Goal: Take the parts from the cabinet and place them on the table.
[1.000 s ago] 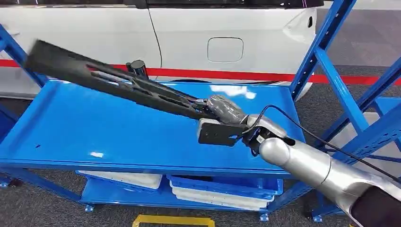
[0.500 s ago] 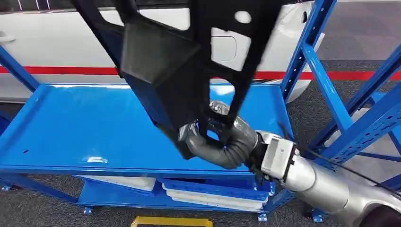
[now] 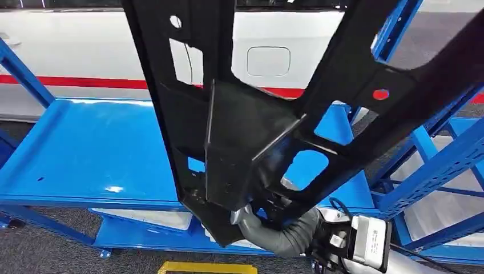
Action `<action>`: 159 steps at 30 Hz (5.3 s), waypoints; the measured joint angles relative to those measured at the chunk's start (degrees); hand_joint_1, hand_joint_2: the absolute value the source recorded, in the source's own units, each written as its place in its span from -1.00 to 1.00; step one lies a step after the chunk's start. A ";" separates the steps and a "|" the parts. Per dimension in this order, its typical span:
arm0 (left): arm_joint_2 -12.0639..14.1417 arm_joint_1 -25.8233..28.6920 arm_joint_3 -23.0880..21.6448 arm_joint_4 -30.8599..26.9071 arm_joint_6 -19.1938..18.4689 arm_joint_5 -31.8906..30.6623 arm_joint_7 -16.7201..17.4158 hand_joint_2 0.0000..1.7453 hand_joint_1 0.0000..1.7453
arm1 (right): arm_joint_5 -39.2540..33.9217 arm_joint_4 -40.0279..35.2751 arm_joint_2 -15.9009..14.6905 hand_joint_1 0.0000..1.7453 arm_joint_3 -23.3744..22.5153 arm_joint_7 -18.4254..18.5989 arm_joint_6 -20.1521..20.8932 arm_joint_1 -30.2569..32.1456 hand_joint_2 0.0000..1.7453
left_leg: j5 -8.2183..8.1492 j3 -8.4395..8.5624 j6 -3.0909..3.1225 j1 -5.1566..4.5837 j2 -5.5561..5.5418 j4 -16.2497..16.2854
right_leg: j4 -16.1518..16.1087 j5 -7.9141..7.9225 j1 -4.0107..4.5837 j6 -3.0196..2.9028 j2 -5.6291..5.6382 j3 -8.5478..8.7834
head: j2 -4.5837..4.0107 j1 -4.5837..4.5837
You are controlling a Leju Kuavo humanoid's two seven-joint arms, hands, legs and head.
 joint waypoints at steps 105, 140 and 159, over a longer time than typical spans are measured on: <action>1.60 -1.11 1.53 0.02 -0.96 3.61 -0.46 1.00 -1.00 | 1.97 -0.48 1.73 1.00 -5.81 -1.44 -6.03 5.71 1.00 | -8.12 -9.30 -3.06 0.06 0.21 17.39 | -19.09 6.39 0.24 -2.80 -0.67 10.85 | 0.00 0.26; 1.31 -0.79 1.64 0.04 -0.46 3.67 0.24 1.00 -1.00 | 0.50 -0.92 1.81 1.00 -6.40 -1.16 -6.34 7.09 1.00 | -1.20 0.71 -3.95 1.04 -0.56 4.55 | -20.20 6.82 0.23 -2.01 1.40 11.96 | 0.00 0.33; 1.29 -0.10 1.62 0.04 -0.46 3.74 0.44 1.00 -1.00 | -0.37 -1.14 1.81 1.00 -6.69 -1.47 -6.40 7.23 1.00 | -1.38 1.91 -0.42 -0.87 5.04 -0.13 | -18.05 6.83 1.39 -1.36 -3.84 9.47 | 0.00 0.33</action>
